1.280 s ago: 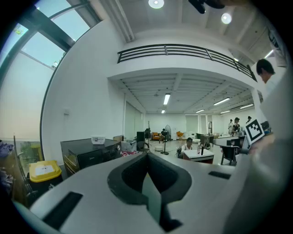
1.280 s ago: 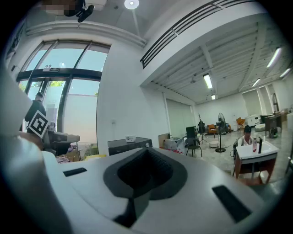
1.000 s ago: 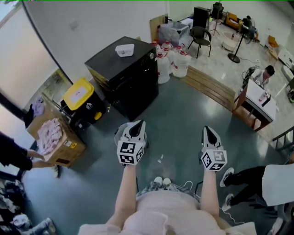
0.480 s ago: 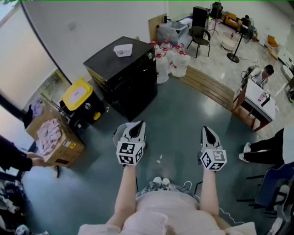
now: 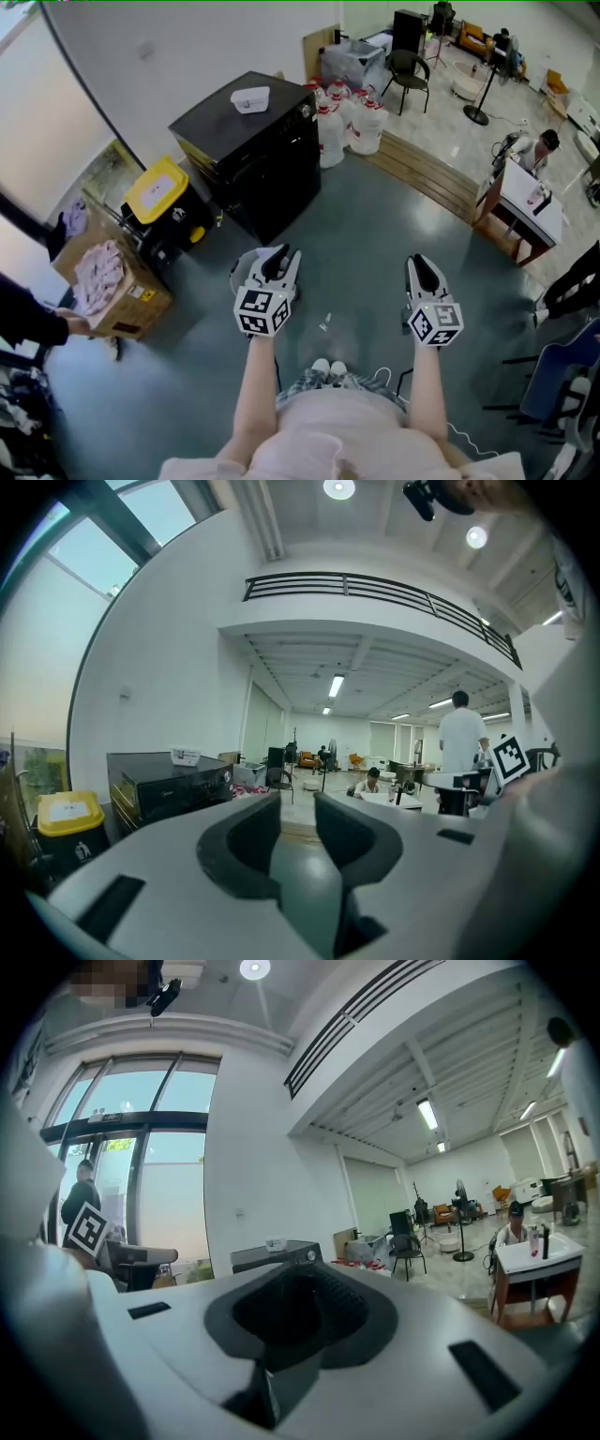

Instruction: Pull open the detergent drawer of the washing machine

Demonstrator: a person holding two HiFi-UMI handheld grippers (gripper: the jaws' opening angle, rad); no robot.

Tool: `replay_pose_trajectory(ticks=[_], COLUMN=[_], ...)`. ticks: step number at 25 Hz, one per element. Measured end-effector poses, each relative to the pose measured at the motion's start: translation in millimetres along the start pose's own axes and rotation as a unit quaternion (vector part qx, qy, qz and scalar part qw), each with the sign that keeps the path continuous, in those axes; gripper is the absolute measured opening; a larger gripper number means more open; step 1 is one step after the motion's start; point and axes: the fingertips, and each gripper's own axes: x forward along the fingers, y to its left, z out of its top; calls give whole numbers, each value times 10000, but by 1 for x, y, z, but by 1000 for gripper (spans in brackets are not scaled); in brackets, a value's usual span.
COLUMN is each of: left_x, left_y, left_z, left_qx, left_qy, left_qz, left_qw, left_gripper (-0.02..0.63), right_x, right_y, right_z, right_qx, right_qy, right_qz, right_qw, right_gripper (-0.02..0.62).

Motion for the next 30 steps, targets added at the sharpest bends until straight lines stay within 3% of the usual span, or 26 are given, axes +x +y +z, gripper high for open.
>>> replay_pose_trajectory(ticks=[2,9,30], left_x=[1,2,27], left_y=[1,-1,44], left_z=[2,1,-1], left_qx=[-59,-139,31], left_qy=[-14,-124,-183], left_qz=[-68,-203,-243], left_qw=[10000,9996,9995], left_gripper=[205,341,356], right_x=[2,6,59], right_y=[4,1,19], right_z=[1,-1,-4], right_qx=[57,281,284], right_qy=[-37,-103,-70], right_qz=[103,-15,-18], right_qw=[9999,9996,9996], right_gripper=[130,386,407])
